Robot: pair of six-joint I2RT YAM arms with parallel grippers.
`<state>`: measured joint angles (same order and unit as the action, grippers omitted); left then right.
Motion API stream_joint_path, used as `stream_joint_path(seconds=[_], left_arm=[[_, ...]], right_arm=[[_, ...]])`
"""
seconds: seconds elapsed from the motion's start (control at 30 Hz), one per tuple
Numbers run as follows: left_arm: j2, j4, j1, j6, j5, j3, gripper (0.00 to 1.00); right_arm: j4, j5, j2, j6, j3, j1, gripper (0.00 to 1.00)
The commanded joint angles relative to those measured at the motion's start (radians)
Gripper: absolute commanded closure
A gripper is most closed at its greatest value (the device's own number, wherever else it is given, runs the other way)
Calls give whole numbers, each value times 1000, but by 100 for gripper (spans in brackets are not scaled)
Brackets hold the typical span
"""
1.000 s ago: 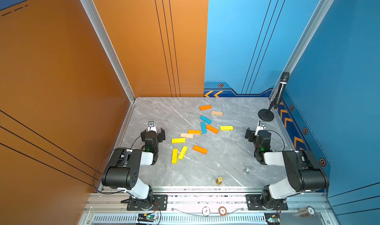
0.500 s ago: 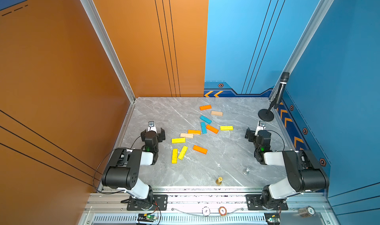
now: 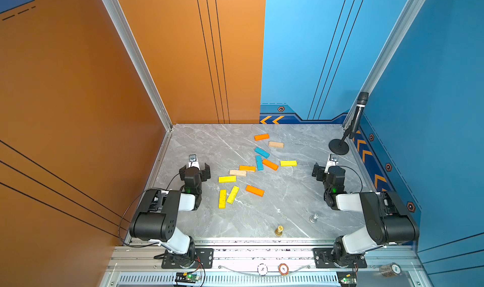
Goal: Assemble the number 6 with building blocks
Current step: Move the building block to the center of the board.
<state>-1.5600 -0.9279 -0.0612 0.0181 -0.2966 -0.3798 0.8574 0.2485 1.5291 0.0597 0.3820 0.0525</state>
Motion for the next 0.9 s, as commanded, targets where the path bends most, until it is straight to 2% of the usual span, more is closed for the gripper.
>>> stream_joint_path(seconds=[0.0, 0.37, 0.4, 0.43, 0.57, 0.63, 0.7, 0.87], left_arm=[[-5, -18, -3, -10, -12, 11, 2], [-2, -11, 0, -7, 1, 9, 2], [0, -10, -5, -12, -8, 8, 2], [8, 4, -15, -18, -20, 4, 2], [41, 25, -39, -31, -80, 0, 2], [94, 141, -58, -45, -104, -39, 2], [139, 270, -65, -50, -111, -91, 2], [189, 421, -83, -28, -141, -177, 2]], right_arm=[[26, 23, 2, 15, -11, 4, 1], [31, 50, 0, 14, -10, 11, 1], [19, 98, -12, 12, -7, 27, 1], [-17, 105, -33, 14, -5, 33, 1], [43, 121, -40, -2, -36, 47, 1], [37, 189, -75, -13, -34, 71, 1], [-169, 200, -157, -2, 28, 73, 1], [-293, 256, -197, 20, 100, 73, 1]])
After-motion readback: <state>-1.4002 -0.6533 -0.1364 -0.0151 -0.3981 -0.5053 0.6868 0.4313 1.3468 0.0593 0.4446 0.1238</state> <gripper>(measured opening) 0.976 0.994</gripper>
